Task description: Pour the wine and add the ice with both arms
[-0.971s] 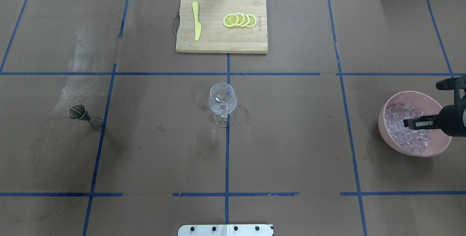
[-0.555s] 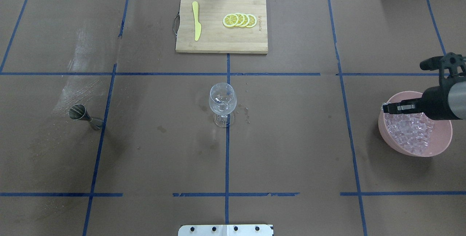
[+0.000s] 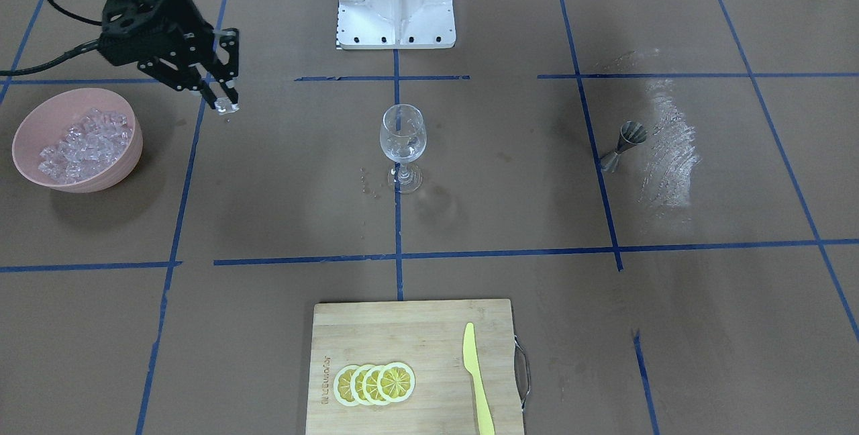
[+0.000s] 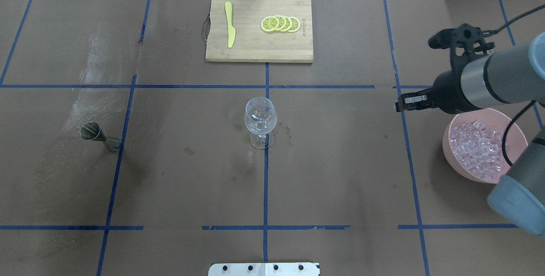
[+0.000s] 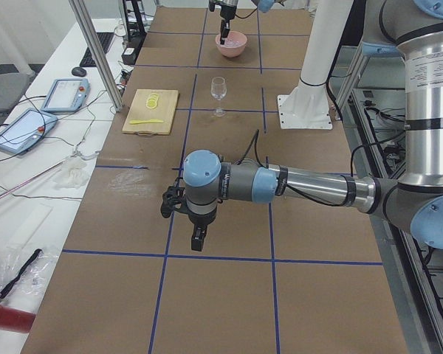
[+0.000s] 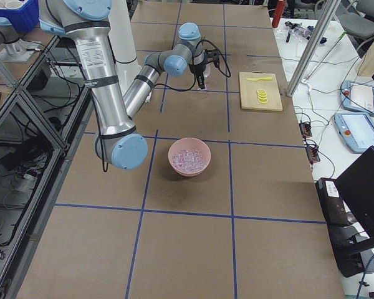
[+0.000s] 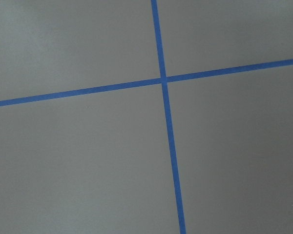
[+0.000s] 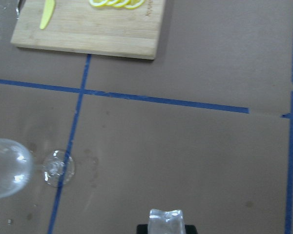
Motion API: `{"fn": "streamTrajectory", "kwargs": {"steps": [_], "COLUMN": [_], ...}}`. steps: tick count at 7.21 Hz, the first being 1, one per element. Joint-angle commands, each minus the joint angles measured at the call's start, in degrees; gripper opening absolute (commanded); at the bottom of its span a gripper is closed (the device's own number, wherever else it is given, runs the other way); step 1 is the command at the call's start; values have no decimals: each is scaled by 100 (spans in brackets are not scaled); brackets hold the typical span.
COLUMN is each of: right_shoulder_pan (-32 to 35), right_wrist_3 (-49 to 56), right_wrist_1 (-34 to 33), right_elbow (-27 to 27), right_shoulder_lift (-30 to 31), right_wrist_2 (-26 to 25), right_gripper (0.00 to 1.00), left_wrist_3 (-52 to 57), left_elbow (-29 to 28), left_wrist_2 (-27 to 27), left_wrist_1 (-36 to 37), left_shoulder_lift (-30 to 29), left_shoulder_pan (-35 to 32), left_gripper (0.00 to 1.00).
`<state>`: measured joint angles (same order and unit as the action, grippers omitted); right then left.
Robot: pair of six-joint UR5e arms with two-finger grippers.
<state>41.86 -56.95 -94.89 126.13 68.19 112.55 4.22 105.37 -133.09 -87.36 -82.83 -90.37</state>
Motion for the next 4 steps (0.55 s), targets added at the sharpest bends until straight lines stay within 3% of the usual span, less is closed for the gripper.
{"fn": "streamTrajectory", "kwargs": {"steps": [1,3,4], "right_shoulder_pan": [-536,-915,-1090], "right_wrist_3": [-464,-833,-913], "right_wrist_1": [-864,-864,-864], "right_elbow": [-490,-1324,-1380], "right_shoulder_lift": [-1410,-2307,-2372], "right_wrist_2": [-424,-988,-1190], "right_gripper": [0,0,0], "left_wrist_3": [0,0,0], "left_elbow": [36,36,27], "left_wrist_2": [-50,-50,-50], "left_wrist_1": [9,0,9], "left_shoulder_lift": [3,3,3], "left_shoulder_pan": [-7,-7,2], "left_gripper": [100,100,100]}}
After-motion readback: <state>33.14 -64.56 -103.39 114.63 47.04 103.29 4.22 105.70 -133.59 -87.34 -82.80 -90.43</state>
